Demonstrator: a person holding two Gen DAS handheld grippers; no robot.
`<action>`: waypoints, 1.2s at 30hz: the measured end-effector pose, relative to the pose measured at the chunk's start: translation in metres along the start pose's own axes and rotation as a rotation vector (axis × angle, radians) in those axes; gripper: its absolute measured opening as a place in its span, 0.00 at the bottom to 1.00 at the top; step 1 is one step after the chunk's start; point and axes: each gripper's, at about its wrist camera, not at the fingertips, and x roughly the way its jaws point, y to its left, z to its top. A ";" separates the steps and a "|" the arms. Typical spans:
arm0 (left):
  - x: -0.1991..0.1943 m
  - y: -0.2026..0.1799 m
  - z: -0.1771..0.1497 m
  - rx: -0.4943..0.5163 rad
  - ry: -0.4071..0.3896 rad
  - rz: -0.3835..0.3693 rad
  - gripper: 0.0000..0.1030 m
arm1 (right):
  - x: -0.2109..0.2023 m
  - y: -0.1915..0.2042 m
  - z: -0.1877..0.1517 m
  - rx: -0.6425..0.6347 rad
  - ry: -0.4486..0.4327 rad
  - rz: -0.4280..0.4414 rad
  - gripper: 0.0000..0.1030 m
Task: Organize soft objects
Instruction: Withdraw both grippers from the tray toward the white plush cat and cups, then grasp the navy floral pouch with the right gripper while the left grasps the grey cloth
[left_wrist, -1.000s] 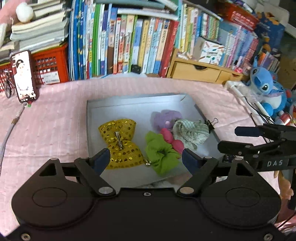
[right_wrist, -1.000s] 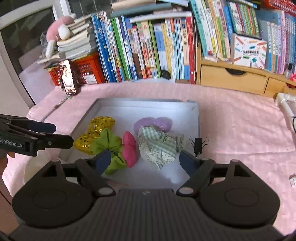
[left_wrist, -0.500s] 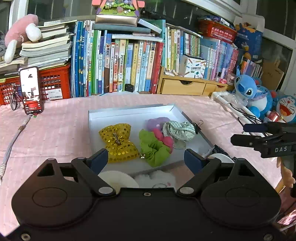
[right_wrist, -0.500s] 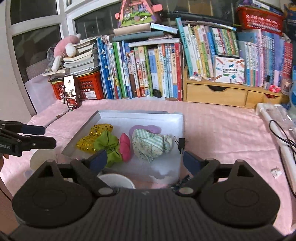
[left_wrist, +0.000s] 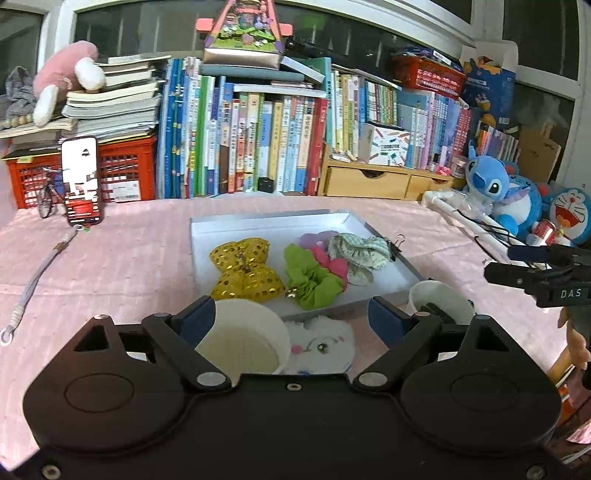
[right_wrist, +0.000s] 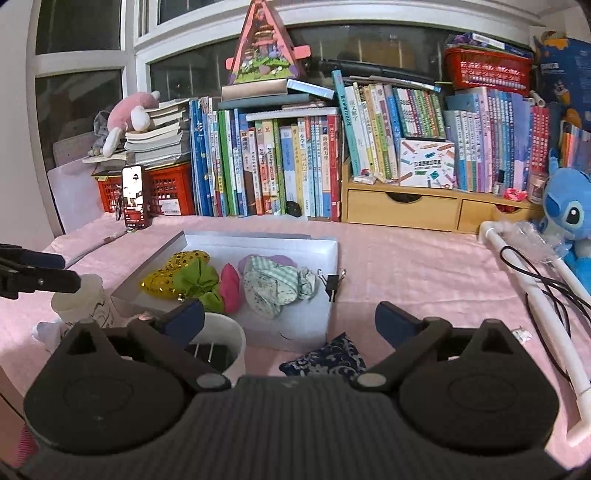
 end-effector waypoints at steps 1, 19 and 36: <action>-0.002 0.001 -0.004 -0.004 -0.007 0.008 0.86 | -0.001 -0.001 -0.002 0.001 -0.006 -0.005 1.00; -0.029 0.024 -0.050 -0.008 -0.072 0.151 0.91 | -0.004 -0.016 -0.034 0.069 -0.056 -0.087 1.00; -0.014 0.039 -0.095 -0.125 0.006 0.185 0.86 | 0.014 -0.018 -0.061 0.045 -0.003 -0.142 0.91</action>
